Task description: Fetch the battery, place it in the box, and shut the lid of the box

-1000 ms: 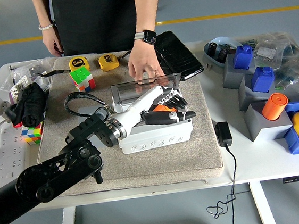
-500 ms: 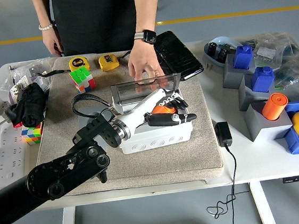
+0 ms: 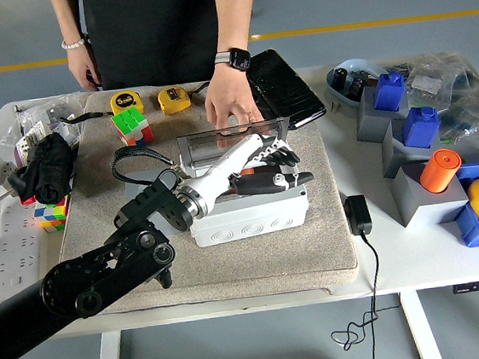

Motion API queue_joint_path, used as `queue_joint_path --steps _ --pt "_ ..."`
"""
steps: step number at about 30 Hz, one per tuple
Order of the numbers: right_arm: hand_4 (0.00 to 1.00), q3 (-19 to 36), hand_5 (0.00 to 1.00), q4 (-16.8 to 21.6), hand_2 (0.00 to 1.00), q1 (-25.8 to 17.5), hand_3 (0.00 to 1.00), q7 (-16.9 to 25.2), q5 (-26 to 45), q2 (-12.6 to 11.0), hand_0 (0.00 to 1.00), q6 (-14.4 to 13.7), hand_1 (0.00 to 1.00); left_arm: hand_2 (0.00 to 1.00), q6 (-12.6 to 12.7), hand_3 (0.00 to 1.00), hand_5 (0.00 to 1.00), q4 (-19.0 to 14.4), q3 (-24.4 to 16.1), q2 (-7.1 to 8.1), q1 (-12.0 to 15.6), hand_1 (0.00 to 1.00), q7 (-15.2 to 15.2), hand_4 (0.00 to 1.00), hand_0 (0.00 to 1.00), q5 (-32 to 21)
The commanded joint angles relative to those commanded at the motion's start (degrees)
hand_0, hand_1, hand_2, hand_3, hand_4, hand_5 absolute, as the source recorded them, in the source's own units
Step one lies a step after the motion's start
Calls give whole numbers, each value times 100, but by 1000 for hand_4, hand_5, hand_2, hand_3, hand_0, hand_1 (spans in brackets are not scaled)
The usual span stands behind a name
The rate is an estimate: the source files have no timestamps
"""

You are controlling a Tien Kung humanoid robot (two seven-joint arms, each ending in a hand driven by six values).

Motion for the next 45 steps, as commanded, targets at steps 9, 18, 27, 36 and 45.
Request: queue_joint_path --steps 9,18,27,36,45 --pt "998 -27 577 -18 690 -7 705 -2 19 2 729 2 695 591 442 562 552 -512 -769 122 77 627 -583 950 653 -262" --pt "998 -27 575 6 690 -1 704 -3 12 -11 727 0 695 626 225 594 554 95 -963 107 -94 696 192 950 720 976" --pt "998 -11 576 -12 690 -16 704 -4 21 -4 727 0 695 608 -578 575 558 -319 -1110 227 -65 609 1317 951 512 1733" --pt "998 8 575 2 690 -16 704 -1 10 -1 727 -2 695 562 -1288 568 586 -882 -1154 324 23 553 2072 953 315 1501" --pt "998 -7 574 -10 690 -19 705 -2 17 1 726 -1 695 564 -1280 569 590 -946 -922 264 134 555 2086 961 308 1120"
